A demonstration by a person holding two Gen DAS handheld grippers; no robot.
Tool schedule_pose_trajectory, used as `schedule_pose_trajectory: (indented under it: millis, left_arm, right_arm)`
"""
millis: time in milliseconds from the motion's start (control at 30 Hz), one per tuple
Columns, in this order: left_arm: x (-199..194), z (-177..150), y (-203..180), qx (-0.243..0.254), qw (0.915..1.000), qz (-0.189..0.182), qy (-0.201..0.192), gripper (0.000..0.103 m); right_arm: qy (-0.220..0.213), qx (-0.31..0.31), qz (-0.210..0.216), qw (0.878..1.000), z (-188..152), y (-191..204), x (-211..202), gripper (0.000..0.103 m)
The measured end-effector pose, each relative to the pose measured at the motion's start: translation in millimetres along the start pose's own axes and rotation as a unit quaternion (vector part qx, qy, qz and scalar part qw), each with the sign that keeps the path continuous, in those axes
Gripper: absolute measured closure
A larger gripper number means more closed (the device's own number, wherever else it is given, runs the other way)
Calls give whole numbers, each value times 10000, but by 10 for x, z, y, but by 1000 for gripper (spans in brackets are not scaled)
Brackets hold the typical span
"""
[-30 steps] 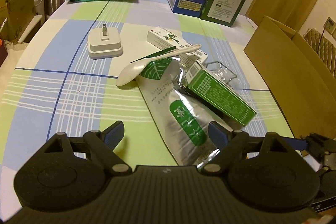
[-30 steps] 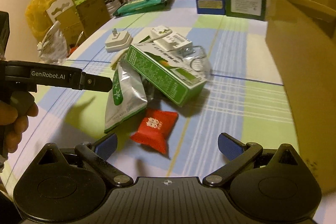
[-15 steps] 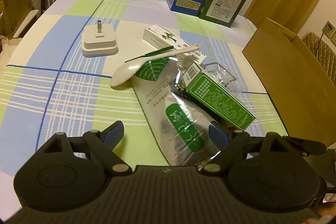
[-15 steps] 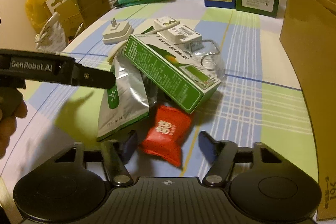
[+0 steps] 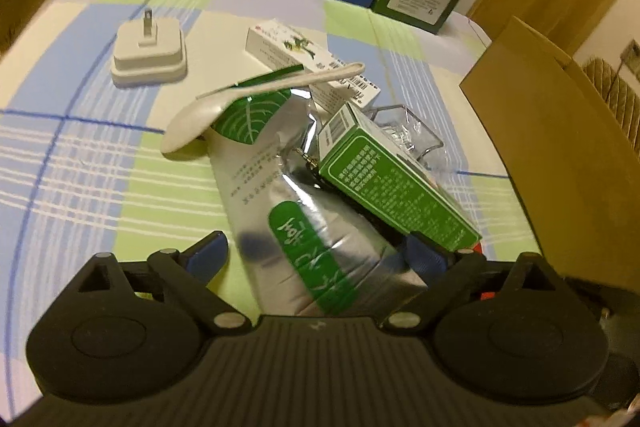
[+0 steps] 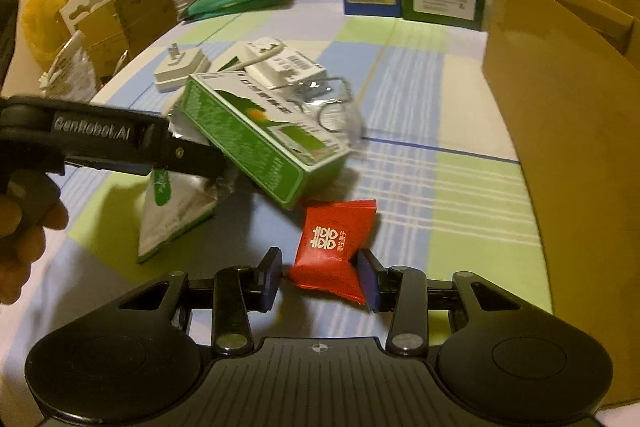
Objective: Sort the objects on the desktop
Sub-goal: 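Grasp the red candy packet with the right tool while the left tool grasps the silver tea pouch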
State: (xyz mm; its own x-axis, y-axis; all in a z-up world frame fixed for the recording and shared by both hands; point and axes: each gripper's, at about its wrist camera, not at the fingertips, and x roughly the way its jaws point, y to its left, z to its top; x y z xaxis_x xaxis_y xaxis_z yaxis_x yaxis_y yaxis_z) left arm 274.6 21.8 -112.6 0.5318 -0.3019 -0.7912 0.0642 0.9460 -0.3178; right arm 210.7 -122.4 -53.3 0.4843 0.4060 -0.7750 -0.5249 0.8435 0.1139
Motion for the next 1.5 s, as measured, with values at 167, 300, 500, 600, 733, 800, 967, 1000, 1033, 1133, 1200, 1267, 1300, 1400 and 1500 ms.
schedule_pose_trajectory:
  millis: [167,300,500,600,733,800,967,1000,1033,1133,1200,1267,1300,1400,1500]
  left_arm:
    - [67,43,-34,62,9998,111,126,14]
    - [-20,-32,-53,152,9994,147,260,29]
    - [-273,-361,-164,573,9969,226,500,33]
    - [-435,-589,-246,635,9960,256,577,33]
    - [-630,-871,-386,781,9942,432,597,34]
    - [-714,-981,-472,941,9921,540,629,34]
    - [-831,-1111,-553,1135,9890,640,700,30]
    - [-818,-1103,-558,1197,9876,721,714,29]
    - [-791,-1085,-560,1258,9863,775,736,27]
    - [-704,-1027,-597,1595,9796,920,809,21]
    - [-626,-979,-622,1806,9745,1018,856,21]
    - [-561,-909,-629,1898,9721,1101,831,21]
    - [-541,-875,-633,1909,9720,1119,791,20]
    - [-477,-774,-666,1932,9737,1049,602,20]
    - [-390,-733,-724,1978,9732,1011,596,19]
  right_arm:
    - [16,39,14,10000,-15,-15,-54,65]
    - [22,48,22,10000,-71,-4,-147,66]
    - [134,92,57,9999,-263,13,-345,67]
    - [154,148,45,9998,-389,10,-495,67]
    - [191,259,62,9995,-565,18,-703,67]
    - [202,267,53,9994,-647,40,-796,67]
    - [245,325,36,9992,-819,37,-917,67]
    - [264,339,42,9991,-838,31,-917,67]
    - [273,348,48,9990,-852,26,-918,67]
    - [227,351,58,9991,-857,14,-922,66]
    - [171,388,58,9991,-847,-3,-924,66]
    - [132,424,58,9990,-831,-30,-916,66]
    - [120,439,55,9989,-828,-43,-909,66]
    - [117,478,59,9988,-823,-76,-882,66]
    - [114,532,62,9985,-828,-115,-860,66]
